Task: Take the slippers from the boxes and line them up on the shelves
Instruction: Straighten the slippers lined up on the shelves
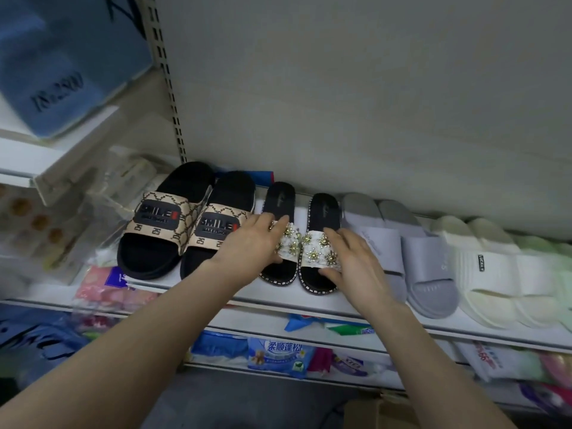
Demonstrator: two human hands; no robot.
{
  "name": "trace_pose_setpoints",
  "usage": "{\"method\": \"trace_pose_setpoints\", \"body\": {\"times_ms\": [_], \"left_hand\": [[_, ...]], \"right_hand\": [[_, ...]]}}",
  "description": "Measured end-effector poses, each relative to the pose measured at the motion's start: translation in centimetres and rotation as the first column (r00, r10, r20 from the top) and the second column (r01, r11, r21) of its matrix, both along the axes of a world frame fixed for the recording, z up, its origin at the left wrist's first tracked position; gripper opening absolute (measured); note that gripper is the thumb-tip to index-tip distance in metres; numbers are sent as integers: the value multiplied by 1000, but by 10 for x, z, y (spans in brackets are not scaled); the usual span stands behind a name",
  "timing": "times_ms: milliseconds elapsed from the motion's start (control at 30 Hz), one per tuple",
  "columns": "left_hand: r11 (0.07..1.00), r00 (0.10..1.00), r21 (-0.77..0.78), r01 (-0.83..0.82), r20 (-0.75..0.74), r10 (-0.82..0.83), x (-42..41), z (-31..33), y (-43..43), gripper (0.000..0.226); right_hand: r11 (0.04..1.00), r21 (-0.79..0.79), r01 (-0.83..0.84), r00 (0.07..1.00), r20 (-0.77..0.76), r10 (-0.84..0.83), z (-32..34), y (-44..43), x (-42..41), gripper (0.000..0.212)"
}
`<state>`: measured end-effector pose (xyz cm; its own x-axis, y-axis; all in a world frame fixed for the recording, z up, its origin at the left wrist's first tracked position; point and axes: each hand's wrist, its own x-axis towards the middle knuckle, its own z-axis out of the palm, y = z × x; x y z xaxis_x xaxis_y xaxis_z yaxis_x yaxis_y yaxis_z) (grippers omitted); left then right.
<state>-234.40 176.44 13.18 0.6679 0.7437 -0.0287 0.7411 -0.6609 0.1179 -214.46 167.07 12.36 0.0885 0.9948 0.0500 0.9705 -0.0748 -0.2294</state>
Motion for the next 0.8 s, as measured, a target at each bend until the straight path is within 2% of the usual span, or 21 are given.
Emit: {"method": "trace_pose_setpoints", "body": {"times_ms": [400, 467, 567, 667, 733, 800], "left_hand": [[999, 994, -35, 10, 113, -6, -5, -6, -16, 81], [1000, 989, -5, 23, 147, -22, -3, -5, -21, 83], [987, 964, 120, 103, 234, -129, 19, 1, -28, 79], [963, 926, 175, 205, 284, -248, 67, 7, -31, 74], [951, 916, 174, 255, 270, -295, 104, 6, -30, 80], [953, 937, 138, 271, 188, -294, 136, 3, -27, 91]], "right_hand": [[998, -22, -65, 995, -70, 64, 0, -7, 5, 81], [999, 46, 1, 994, -107, 4, 8, -14, 21, 72], [957, 187, 220, 975, -71, -210, 17, -29, 66, 59], [921, 18, 389, 921, -46, -388, 13, -40, 118, 69], [924, -83, 374, 925, -38, -378, 7, -43, 139, 74], [929, -117, 351, 931, -60, -359, 3, -45, 147, 73]]}}
